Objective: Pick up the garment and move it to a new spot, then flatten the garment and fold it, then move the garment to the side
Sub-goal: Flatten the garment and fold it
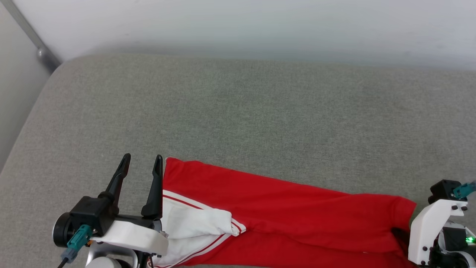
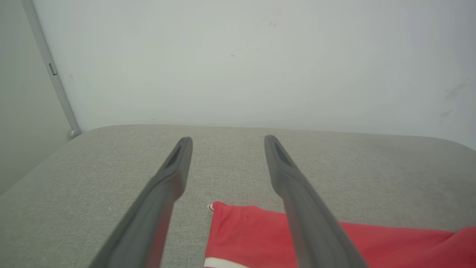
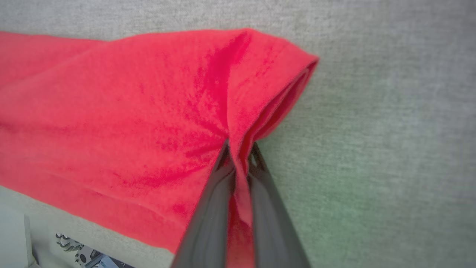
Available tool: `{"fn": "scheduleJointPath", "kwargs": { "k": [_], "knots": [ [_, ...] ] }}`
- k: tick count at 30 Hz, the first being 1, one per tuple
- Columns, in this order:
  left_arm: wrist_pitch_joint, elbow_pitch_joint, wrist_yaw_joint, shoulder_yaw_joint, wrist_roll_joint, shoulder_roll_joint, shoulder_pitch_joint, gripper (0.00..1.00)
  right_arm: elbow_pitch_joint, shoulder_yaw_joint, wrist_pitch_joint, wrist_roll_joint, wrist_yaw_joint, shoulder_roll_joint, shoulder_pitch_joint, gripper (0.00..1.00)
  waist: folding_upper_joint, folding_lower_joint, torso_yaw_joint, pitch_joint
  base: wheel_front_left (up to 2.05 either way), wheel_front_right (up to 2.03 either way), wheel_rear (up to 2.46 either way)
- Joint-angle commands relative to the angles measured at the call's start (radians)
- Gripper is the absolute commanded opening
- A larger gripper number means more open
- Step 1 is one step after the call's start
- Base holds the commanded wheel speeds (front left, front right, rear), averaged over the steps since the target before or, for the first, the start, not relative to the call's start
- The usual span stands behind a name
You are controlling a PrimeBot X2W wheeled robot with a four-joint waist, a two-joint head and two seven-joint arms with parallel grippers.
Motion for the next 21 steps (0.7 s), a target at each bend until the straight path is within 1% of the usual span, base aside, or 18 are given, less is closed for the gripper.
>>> {"fn": "scheduleJointPath", "kwargs": {
  "k": [1,5,8,12,17,20,21],
  "knots": [
    [-0.007,0.005,0.002,0.003,0.005,0.002,0.009,1.00,0.013,0.010,-0.003,0.009,0.000,-0.005,-0.003,0.00,0.0000,-0.0001,-0.009,-0.016,0.00,0.00,0.00],
    [-0.007,0.014,0.017,0.007,0.002,0.002,0.034,1.00,0.000,-0.013,0.000,0.011,0.000,-0.042,-0.025,0.00,0.0000,-0.0001,-0.028,-0.054,0.00,0.00,0.00],
    [-0.005,0.017,0.029,0.007,0.003,0.004,0.055,1.00,-0.005,-0.057,0.019,-0.001,-0.001,-0.061,-0.035,0.00,0.0000,-0.0001,-0.048,-0.077,0.00,0.00,0.00],
    [0.002,0.008,0.044,0.004,0.000,0.004,0.082,1.00,-0.023,-0.152,0.050,-0.034,0.000,-0.083,-0.029,0.00,0.0000,-0.0001,-0.070,-0.099,0.00,0.00,0.00],
    [0.013,0.000,0.044,-0.012,0.005,0.005,0.092,1.00,-0.061,-0.276,0.106,-0.079,0.000,-0.108,-0.017,0.00,0.0000,-0.0001,-0.089,-0.106,0.00,0.00,0.00],
    [0.018,0.000,0.044,-0.018,0.003,0.003,0.092,1.00,-0.078,-0.319,0.156,-0.083,0.000,-0.094,-0.027,0.00,0.0000,-0.0001,-0.101,-0.105,0.00,0.00,0.00],
    [0.018,0.000,0.045,-0.018,0.002,0.003,0.092,1.00,-0.082,-0.327,0.176,-0.071,0.000,-0.076,-0.034,0.00,0.0000,-0.0001,-0.104,-0.106,0.00,0.00,0.00]
  ]
}}
